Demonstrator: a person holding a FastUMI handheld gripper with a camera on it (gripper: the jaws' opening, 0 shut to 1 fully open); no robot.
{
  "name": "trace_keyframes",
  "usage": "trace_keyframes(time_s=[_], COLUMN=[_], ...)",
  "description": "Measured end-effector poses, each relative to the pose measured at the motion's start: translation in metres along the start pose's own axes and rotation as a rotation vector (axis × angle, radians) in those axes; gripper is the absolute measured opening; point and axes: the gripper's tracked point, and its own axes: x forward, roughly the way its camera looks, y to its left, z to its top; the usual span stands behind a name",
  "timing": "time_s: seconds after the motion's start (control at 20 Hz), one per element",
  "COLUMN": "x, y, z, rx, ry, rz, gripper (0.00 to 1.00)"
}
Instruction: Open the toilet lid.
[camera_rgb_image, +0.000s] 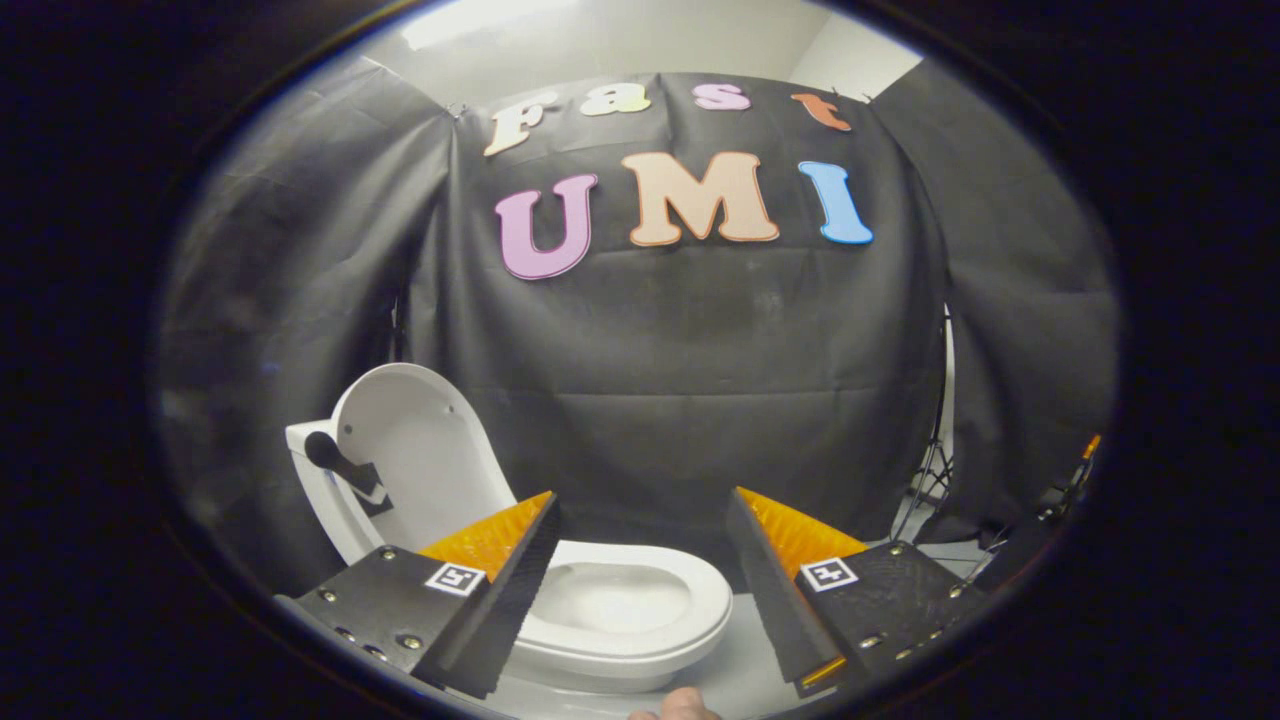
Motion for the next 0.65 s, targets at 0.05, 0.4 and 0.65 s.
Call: trace_keyframes(time_s=[0.05,0.4,0.65], x=[0.0006,0.0022,0.0028], y=[0.0007,0.0078,0.0063], z=[-0.0011,-0.0045,-0.0053], rx=[-0.003,-0.031,-0.027], ry=[0.003,0.01,0.011], rz=[0.003,0.015,0.011], gripper=[0.99,0.99,0.99])
